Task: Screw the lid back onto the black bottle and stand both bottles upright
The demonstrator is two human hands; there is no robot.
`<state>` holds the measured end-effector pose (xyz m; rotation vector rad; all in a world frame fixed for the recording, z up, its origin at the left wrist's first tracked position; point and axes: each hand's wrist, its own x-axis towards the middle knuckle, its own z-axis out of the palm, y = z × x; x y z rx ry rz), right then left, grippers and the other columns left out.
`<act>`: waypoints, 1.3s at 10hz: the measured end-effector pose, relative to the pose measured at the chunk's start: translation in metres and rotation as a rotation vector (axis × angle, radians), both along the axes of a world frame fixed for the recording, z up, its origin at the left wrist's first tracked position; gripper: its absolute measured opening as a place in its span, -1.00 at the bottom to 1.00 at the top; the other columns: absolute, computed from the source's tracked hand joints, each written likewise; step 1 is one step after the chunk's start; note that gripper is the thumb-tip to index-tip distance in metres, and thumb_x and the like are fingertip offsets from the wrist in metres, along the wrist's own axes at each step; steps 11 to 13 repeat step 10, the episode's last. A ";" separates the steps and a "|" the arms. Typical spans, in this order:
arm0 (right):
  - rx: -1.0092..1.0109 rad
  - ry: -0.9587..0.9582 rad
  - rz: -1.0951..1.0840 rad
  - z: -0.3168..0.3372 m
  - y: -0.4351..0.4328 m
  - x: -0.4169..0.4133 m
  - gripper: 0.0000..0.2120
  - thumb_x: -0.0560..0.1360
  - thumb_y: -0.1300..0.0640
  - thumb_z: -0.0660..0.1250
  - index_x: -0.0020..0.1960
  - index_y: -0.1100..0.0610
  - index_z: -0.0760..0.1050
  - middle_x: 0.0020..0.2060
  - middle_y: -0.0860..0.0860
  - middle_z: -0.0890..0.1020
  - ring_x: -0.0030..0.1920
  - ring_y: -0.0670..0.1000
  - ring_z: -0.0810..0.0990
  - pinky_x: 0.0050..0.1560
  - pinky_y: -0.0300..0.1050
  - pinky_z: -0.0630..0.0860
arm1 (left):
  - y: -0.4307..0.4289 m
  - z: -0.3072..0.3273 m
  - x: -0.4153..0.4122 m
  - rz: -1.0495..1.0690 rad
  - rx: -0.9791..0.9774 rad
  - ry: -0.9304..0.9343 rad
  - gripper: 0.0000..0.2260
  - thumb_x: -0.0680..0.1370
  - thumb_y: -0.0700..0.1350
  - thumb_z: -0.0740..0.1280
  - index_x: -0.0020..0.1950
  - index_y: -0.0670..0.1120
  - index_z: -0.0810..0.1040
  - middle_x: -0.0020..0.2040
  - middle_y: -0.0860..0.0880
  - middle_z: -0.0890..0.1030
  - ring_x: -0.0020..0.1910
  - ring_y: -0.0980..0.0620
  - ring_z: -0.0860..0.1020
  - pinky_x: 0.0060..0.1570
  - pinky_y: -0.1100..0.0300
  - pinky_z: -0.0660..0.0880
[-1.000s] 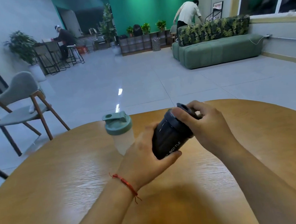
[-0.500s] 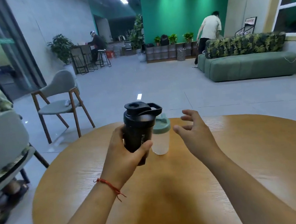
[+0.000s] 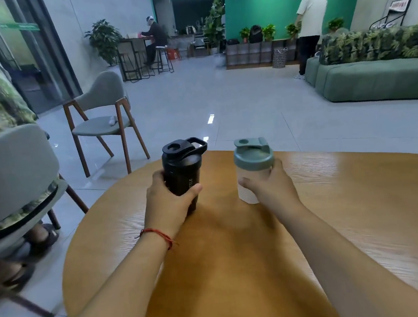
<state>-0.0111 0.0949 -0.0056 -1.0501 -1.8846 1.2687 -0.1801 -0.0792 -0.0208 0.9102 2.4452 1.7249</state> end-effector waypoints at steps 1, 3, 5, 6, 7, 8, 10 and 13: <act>0.026 0.037 0.013 -0.006 0.000 -0.026 -0.23 0.43 -0.03 0.66 0.50 0.07 0.35 0.17 -0.07 0.58 0.17 0.07 0.59 0.04 -0.01 0.51 | 0.011 -0.008 -0.020 0.044 0.005 -0.012 -0.29 0.39 0.18 0.61 0.45 0.02 0.42 0.32 -0.04 0.60 0.27 -0.03 0.57 0.26 -0.08 0.58; 0.046 0.054 0.105 -0.011 -0.006 -0.089 -0.24 0.42 -0.05 0.65 0.49 0.06 0.38 0.13 -0.11 0.59 0.13 0.02 0.58 0.05 -0.02 0.55 | 0.039 -0.016 -0.066 0.180 0.046 -0.022 -0.28 0.40 0.11 0.64 0.45 0.00 0.41 0.37 -0.08 0.58 0.35 -0.11 0.56 0.29 -0.08 0.55; 0.065 0.074 0.151 -0.016 -0.003 -0.133 -0.28 0.43 -0.02 0.65 0.47 0.05 0.40 0.13 -0.10 0.59 0.15 0.01 0.59 0.03 -0.07 0.56 | 0.060 -0.027 -0.092 0.217 0.068 0.015 -0.28 0.41 0.04 0.65 0.48 0.00 0.40 0.37 -0.05 0.59 0.40 -0.12 0.53 0.33 -0.17 0.55; 0.066 0.081 0.154 -0.018 0.000 -0.149 -0.29 0.44 -0.03 0.64 0.47 0.06 0.38 0.17 -0.07 0.58 0.16 0.02 0.58 0.11 0.00 0.60 | 0.065 -0.031 -0.098 0.208 0.068 0.034 -0.26 0.43 -0.01 0.64 0.53 0.02 0.38 0.41 -0.05 0.56 0.43 -0.12 0.50 0.35 -0.19 0.53; 0.076 0.072 0.146 -0.021 0.000 -0.154 -0.29 0.45 -0.05 0.63 0.47 0.06 0.38 0.18 -0.07 0.57 0.17 0.03 0.58 0.13 0.04 0.63 | 0.064 -0.034 -0.099 0.205 0.049 0.051 -0.22 0.43 -0.03 0.64 0.56 0.02 0.35 0.43 -0.06 0.54 0.44 -0.13 0.49 0.36 -0.18 0.52; 0.081 0.056 0.153 -0.022 0.000 -0.155 -0.28 0.45 -0.06 0.63 0.48 0.06 0.38 0.18 -0.08 0.55 0.17 0.02 0.57 0.01 -0.07 0.58 | 0.065 -0.035 -0.101 0.208 0.021 0.054 -0.17 0.42 -0.06 0.65 0.59 0.02 0.31 0.46 -0.08 0.51 0.45 -0.16 0.49 0.37 -0.22 0.52; 0.040 -0.033 0.150 -0.020 -0.005 -0.129 -0.07 0.45 -0.02 0.65 0.67 0.07 0.24 0.41 0.02 0.53 0.38 0.11 0.55 0.15 -0.07 0.52 | 0.047 -0.029 -0.079 0.208 -0.084 -0.044 -0.06 0.44 -0.05 0.63 0.68 -0.04 0.15 0.55 -0.17 0.40 0.51 -0.22 0.40 0.40 -0.21 0.48; 0.040 -0.033 0.150 -0.020 -0.005 -0.129 -0.07 0.45 -0.02 0.65 0.67 0.07 0.24 0.41 0.02 0.53 0.38 0.11 0.55 0.15 -0.07 0.52 | 0.047 -0.029 -0.079 0.208 -0.084 -0.044 -0.06 0.44 -0.05 0.63 0.68 -0.04 0.15 0.55 -0.17 0.40 0.51 -0.22 0.40 0.40 -0.21 0.48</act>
